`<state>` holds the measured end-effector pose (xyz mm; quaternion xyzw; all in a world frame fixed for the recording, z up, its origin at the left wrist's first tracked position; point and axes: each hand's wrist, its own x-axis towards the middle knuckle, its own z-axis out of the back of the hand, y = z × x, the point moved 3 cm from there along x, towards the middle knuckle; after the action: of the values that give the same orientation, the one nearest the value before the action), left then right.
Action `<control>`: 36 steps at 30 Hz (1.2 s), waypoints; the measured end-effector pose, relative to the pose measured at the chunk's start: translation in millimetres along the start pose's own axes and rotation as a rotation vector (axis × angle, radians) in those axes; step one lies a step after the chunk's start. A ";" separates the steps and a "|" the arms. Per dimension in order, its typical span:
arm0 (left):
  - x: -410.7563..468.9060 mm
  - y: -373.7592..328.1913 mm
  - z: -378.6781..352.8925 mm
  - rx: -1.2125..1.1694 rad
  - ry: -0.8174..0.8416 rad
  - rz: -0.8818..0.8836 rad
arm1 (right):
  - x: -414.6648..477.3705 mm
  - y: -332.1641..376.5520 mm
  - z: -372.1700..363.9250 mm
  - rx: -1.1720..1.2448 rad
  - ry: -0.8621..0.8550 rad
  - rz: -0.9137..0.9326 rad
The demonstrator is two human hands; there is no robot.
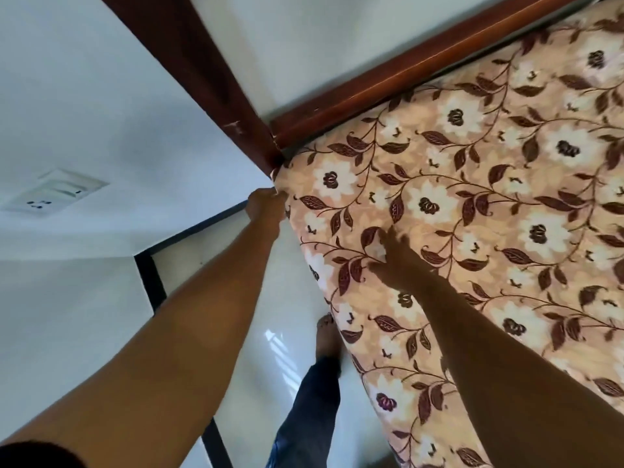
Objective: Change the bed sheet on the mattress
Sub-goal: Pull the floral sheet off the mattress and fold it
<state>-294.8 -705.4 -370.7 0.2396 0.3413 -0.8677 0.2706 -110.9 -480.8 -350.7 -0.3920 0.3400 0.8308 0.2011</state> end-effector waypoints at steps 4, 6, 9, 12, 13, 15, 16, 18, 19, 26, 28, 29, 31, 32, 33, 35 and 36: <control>7.0 -14.7 -7.5 0.329 -0.193 -0.034 | 5.4 -10.1 1.9 0.014 0.052 0.034; 5.5 -20.6 -4.7 0.415 -0.256 -0.074 | 8.0 -10.7 5.7 0.042 0.077 0.033; 0.8 -25.7 -2.2 0.534 -0.276 -0.149 | 8.7 -9.2 6.4 0.105 0.100 0.029; -22.2 -33.4 -25.8 0.594 -0.006 -0.515 | 10.3 -14.1 9.4 0.180 0.109 0.009; -38.1 -31.9 -43.2 0.616 0.243 -0.659 | 10.7 -16.6 11.9 0.204 0.107 0.009; -64.8 -21.3 -68.6 0.698 0.601 -0.749 | 11.0 -25.6 18.9 0.229 0.084 0.020; -71.5 -20.3 -72.5 0.665 0.597 -0.738 | 9.4 -32.3 23.3 0.264 0.072 0.023; -73.7 -25.4 -65.1 0.392 0.281 -0.669 | 1.5 -46.3 31.8 0.351 0.032 0.015; -71.8 -22.2 -55.6 0.262 0.082 -0.589 | -3.1 -55.0 33.5 0.372 -0.007 -0.002; -108.1 9.0 -75.9 0.476 -0.114 -0.483 | -37.9 -101.1 16.9 0.508 -0.259 0.024; -145.5 -4.2 -109.4 0.463 0.143 -0.545 | -44.6 -109.9 14.9 0.581 -0.337 -0.024; -172.1 -11.9 -133.4 0.457 0.346 -0.595 | -49.6 -113.9 15.8 0.605 -0.403 -0.077; -225.5 -25.4 -173.4 0.482 0.617 -0.694 | -64.4 -131.4 16.8 0.679 -0.559 -0.217; -249.6 -32.4 -190.1 0.519 0.707 -0.753 | -74.1 -145.1 16.6 0.759 -0.622 -0.302; -271.1 -38.1 -198.6 0.516 0.819 -0.790 | -84.8 -157.4 16.0 0.848 -0.659 -0.375; -279.9 -37.4 -214.0 0.522 0.740 -0.829 | -103.1 -184.8 10.7 0.909 -0.702 -0.444; -277.6 -32.6 -211.0 0.453 0.728 -0.749 | -111.3 -194.2 8.4 0.881 -0.701 -0.462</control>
<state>-61.7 -447.9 -326.5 0.4380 0.2798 -0.8173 -0.2487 69.5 -348.7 -338.2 -0.0385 0.4714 0.6264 0.6197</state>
